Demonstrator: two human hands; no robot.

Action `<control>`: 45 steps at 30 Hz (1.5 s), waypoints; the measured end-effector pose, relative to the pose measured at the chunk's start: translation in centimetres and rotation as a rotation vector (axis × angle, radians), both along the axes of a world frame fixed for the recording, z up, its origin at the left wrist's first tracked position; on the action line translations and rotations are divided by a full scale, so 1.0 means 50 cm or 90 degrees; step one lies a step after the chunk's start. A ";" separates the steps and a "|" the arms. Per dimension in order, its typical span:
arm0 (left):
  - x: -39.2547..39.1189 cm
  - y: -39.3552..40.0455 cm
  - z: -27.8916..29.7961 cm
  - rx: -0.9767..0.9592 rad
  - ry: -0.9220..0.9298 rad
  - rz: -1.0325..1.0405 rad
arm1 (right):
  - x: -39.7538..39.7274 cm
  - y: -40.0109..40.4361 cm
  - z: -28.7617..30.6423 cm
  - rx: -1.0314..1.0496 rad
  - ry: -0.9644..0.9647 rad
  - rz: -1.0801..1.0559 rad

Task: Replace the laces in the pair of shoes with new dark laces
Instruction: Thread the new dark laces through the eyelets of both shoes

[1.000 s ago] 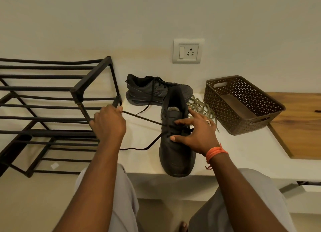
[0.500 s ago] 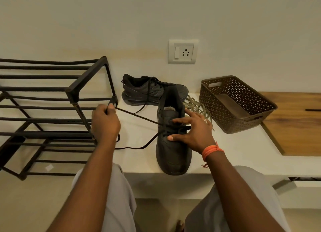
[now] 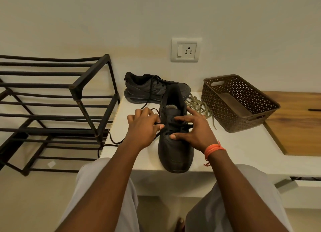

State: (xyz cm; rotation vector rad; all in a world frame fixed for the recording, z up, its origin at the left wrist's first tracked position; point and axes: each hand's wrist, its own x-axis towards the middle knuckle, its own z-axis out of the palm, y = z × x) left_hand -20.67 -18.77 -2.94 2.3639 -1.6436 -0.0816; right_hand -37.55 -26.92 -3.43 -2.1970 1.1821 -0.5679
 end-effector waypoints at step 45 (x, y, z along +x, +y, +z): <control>-0.022 0.064 0.054 -0.194 0.591 0.218 | -0.142 0.014 0.076 0.288 -0.515 -0.218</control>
